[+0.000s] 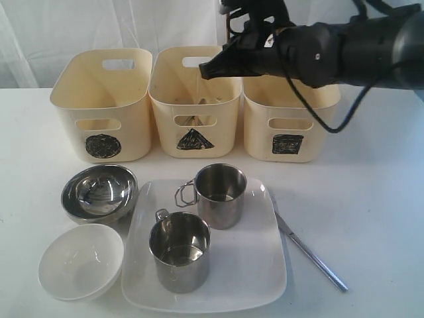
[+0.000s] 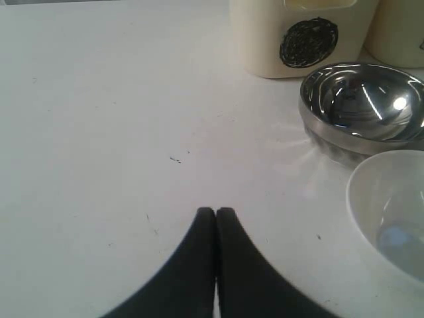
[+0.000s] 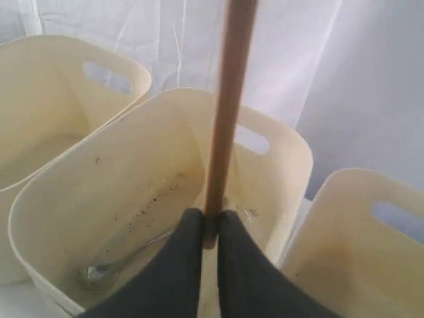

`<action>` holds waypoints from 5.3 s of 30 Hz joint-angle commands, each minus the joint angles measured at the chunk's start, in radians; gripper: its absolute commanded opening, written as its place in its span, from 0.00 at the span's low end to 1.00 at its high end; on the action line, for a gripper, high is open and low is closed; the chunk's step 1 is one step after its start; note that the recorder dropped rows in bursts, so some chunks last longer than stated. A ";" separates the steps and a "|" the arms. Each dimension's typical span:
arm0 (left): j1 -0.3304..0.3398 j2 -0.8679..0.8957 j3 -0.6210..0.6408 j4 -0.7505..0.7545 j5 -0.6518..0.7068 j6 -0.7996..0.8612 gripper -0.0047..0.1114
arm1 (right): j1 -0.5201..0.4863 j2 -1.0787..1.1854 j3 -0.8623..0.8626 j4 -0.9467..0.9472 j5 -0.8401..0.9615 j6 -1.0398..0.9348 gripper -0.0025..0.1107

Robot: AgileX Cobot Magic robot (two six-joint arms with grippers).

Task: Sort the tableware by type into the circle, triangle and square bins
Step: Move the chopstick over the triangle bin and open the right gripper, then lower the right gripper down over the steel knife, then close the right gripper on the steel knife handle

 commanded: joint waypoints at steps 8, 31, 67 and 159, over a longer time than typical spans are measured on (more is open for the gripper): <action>0.002 -0.005 0.004 -0.001 -0.002 -0.004 0.04 | 0.007 0.253 -0.224 0.004 0.241 -0.110 0.02; 0.002 -0.005 0.004 -0.001 -0.002 -0.004 0.04 | -0.017 0.033 -0.296 0.024 0.694 -0.111 0.02; 0.002 -0.005 0.004 -0.001 -0.002 -0.004 0.04 | -0.059 -0.064 0.314 -0.175 1.043 0.051 0.52; 0.002 -0.005 0.004 -0.001 -0.002 -0.004 0.04 | -0.059 0.011 0.392 -0.159 0.848 0.078 0.37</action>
